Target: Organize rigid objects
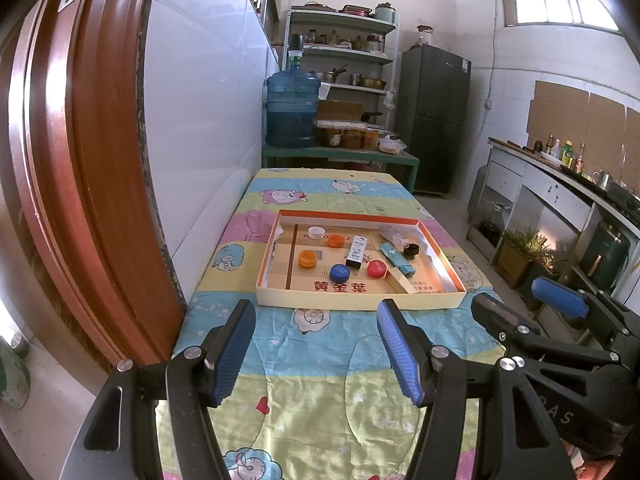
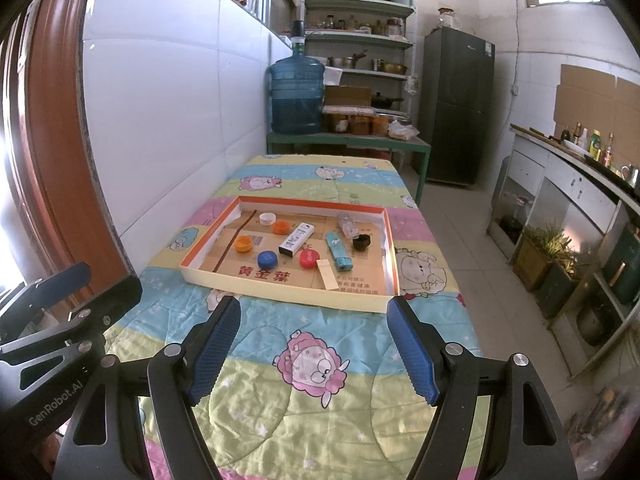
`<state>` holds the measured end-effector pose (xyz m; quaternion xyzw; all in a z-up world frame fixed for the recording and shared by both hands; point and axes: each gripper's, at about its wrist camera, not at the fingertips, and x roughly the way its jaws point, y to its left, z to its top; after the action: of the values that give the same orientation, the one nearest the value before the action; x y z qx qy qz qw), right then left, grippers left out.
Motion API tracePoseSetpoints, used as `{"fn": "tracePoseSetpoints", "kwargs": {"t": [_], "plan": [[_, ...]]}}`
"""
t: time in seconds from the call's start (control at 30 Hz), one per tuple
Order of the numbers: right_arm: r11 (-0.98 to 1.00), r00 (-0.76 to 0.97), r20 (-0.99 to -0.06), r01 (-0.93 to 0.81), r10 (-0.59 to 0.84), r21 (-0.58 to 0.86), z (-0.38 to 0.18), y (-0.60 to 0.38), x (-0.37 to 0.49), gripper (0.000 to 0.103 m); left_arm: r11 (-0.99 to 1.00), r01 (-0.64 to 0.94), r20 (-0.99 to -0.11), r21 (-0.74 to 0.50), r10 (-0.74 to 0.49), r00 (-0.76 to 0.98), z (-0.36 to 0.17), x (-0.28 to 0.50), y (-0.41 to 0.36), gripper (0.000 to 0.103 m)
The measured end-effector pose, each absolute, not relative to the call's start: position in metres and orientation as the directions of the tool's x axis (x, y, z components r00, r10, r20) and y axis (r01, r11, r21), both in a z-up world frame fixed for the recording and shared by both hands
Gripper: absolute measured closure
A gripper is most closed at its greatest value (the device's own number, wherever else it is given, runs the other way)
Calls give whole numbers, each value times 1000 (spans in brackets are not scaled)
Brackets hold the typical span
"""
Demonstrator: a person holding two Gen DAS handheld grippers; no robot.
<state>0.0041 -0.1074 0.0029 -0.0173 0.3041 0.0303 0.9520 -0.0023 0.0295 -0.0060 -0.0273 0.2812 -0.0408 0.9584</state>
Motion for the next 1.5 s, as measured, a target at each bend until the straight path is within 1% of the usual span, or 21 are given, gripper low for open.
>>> {"fn": "tracePoseSetpoints", "kwargs": {"t": [1.5], "plan": [[997,812,-581,-70,49,-15,0,-103,2,26,995,63,-538,-74,-93,838,-4,-1,28,40]]}}
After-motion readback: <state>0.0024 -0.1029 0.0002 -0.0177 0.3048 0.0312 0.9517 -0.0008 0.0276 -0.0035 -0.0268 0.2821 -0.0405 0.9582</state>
